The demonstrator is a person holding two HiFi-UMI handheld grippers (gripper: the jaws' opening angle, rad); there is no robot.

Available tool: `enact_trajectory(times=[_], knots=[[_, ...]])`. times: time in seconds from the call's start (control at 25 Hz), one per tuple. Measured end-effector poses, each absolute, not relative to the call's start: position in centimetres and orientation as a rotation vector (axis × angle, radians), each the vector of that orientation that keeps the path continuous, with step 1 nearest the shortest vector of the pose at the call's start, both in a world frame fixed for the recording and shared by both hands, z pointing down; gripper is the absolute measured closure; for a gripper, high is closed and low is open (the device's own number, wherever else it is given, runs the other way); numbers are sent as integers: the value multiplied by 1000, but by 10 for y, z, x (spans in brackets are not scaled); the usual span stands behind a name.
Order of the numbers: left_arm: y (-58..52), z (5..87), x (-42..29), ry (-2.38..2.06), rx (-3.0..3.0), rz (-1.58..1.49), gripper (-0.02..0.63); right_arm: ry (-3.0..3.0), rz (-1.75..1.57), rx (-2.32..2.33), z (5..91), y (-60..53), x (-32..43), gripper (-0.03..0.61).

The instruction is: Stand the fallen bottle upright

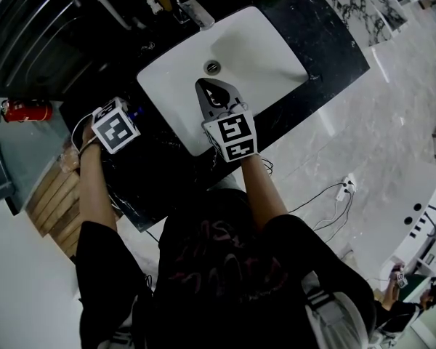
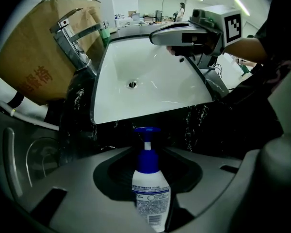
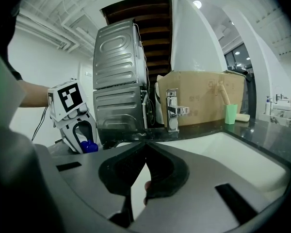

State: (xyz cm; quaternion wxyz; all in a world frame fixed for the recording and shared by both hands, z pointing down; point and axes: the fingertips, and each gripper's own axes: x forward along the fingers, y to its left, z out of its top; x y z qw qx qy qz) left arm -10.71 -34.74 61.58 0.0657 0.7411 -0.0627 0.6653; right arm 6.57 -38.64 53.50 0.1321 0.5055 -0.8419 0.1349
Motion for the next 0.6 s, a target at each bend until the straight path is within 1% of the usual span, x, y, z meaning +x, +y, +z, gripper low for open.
enact_trajectory(times=[0.2, 0.6], knots=[[-353, 617, -110, -264, 2295, 1987, 465, -2446, 393, 1465, 534, -387, 64, 565], [-357, 571, -96, -433, 2491, 1680, 465, -2465, 381, 1480, 519, -385, 62, 565]])
